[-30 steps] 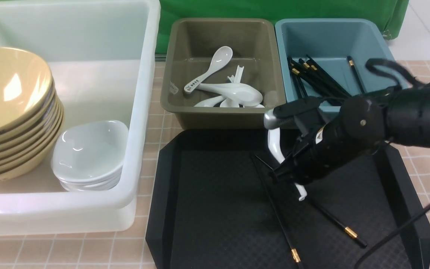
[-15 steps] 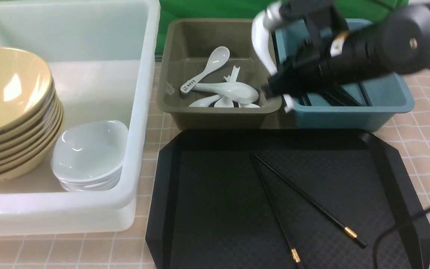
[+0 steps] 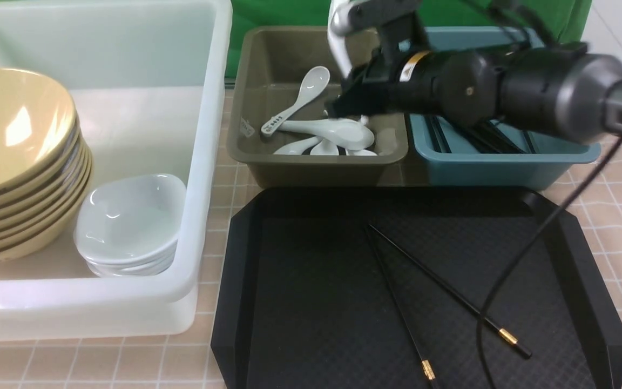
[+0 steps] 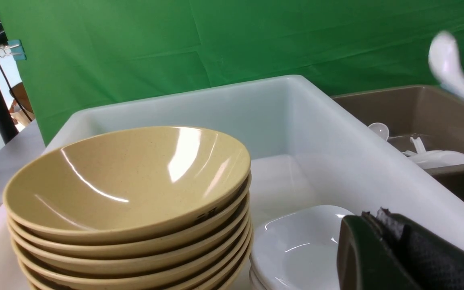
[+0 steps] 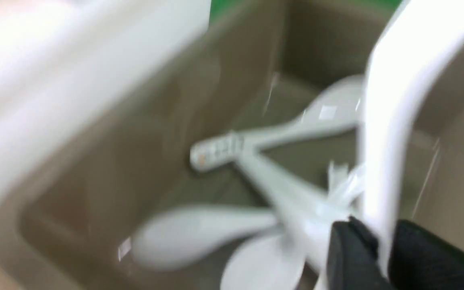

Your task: On brown table put chopsticks spoon bowls plates into blue grey white boxes.

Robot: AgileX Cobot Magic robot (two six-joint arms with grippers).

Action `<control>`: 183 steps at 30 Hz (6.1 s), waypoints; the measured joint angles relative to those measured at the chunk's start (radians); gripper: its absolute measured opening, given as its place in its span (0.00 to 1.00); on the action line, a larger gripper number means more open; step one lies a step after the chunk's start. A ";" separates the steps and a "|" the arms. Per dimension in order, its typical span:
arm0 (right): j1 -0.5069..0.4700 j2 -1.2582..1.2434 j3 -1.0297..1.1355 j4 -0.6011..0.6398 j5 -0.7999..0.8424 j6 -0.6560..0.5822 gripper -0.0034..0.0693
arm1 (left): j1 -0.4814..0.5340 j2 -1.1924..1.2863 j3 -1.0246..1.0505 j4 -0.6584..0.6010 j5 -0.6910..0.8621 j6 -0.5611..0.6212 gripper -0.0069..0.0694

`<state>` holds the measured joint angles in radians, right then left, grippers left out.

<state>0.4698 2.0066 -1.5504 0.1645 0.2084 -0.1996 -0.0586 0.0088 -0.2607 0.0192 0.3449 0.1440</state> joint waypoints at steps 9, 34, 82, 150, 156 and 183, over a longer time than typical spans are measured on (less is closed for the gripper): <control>-0.045 -0.073 -0.157 -0.025 0.606 -0.021 0.71 | 0.000 0.000 0.000 -0.008 0.000 0.000 0.08; -0.060 -0.214 0.562 0.413 0.324 -0.148 0.66 | 0.000 0.000 0.010 -0.011 -0.014 0.000 0.08; 0.220 -0.356 0.566 -0.290 0.282 0.117 0.24 | 0.000 0.000 0.010 -0.011 -0.014 0.000 0.08; -0.272 -0.624 0.397 -0.218 -0.415 0.274 0.43 | 0.000 0.000 0.010 0.002 -0.029 0.000 0.08; -0.235 -1.037 0.480 -0.236 -0.334 0.089 0.11 | 0.000 0.000 0.010 0.004 -0.029 0.000 0.08; -0.255 -1.904 1.579 -0.251 0.046 0.145 0.10 | 0.000 0.000 0.010 0.008 -0.029 0.000 0.08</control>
<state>0.2148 0.1023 0.0290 -0.0863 0.2541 -0.0549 -0.0586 0.0088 -0.2502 0.0267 0.3156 0.1440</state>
